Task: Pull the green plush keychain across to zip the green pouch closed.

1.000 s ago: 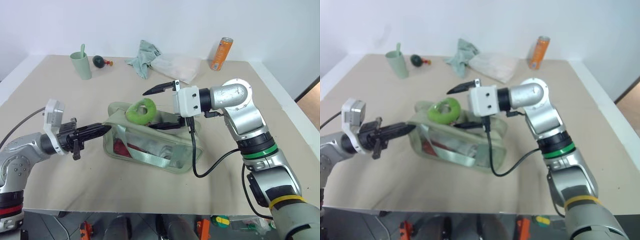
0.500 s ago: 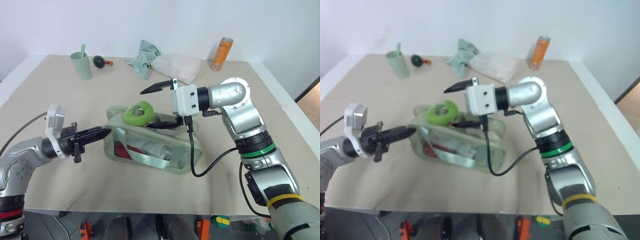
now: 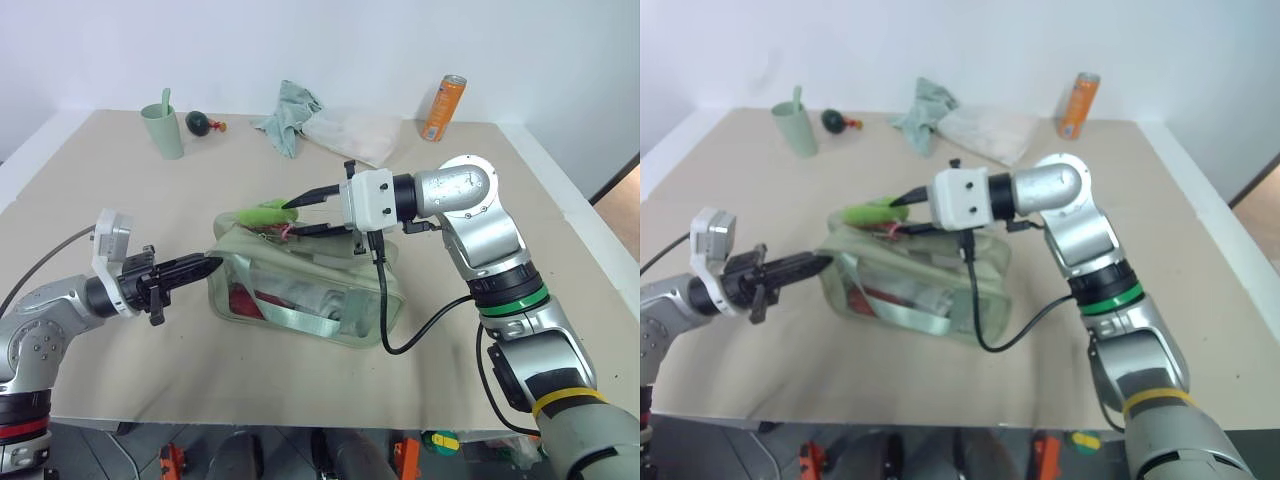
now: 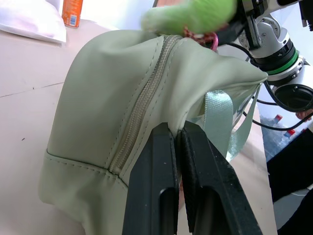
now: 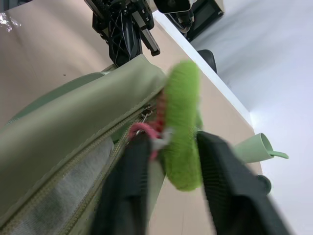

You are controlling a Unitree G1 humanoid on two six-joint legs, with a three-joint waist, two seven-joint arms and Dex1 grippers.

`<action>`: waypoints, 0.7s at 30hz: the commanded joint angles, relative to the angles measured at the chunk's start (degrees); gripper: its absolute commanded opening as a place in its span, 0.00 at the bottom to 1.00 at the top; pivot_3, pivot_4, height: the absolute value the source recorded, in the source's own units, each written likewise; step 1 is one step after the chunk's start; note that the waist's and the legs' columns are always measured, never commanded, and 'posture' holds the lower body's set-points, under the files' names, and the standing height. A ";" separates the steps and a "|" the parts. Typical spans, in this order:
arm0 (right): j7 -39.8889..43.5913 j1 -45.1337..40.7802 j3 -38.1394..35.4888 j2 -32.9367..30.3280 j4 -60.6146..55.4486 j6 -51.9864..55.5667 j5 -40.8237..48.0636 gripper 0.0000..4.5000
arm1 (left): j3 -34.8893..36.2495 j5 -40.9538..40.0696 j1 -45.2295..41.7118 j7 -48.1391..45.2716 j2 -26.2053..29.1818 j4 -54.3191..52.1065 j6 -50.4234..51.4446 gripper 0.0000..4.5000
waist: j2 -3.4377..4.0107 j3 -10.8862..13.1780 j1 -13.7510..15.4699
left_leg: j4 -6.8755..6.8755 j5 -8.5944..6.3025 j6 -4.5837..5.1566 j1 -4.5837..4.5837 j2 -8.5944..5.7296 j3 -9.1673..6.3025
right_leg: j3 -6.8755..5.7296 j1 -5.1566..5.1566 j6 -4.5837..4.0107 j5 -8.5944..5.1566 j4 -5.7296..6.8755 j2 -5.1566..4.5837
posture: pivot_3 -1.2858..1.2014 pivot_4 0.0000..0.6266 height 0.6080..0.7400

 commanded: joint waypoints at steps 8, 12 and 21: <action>1.26 -1.69 -1.48 0.12 -0.97 0.41 1.93 0.01 | 0.72 -0.91 0.37 0.74 -0.67 -1.80 -0.88 0.00 | 0.00 0.00 0.00 | 0.00 0.00 0.00 0.00 0.00 -0.01 | 0.00 0.00 0.00 0.00 0.00 0.00 | 0.52 0.24 1.00; 1.52 -1.68 -1.48 -0.03 -0.93 0.41 2.13 0.01 | 0.75 -1.01 0.42 1.02 -0.85 -2.01 -0.88 0.00 | 0.00 0.00 0.00 | 0.00 0.00 0.00 0.00 0.00 -0.01 | 0.00 0.00 0.00 0.00 0.00 0.00 | 0.52 0.24 1.00; 2.61 -0.52 -3.24 -2.80 -3.35 4.59 4.09 0.01 | 0.29 -0.63 0.10 1.04 -1.24 -1.38 -1.06 0.00 | 0.00 0.00 0.02 | 0.00 0.00 0.00 0.00 -0.02 -0.01 | 0.00 0.00 0.00 0.00 0.00 -0.02 | 0.52 0.24 1.00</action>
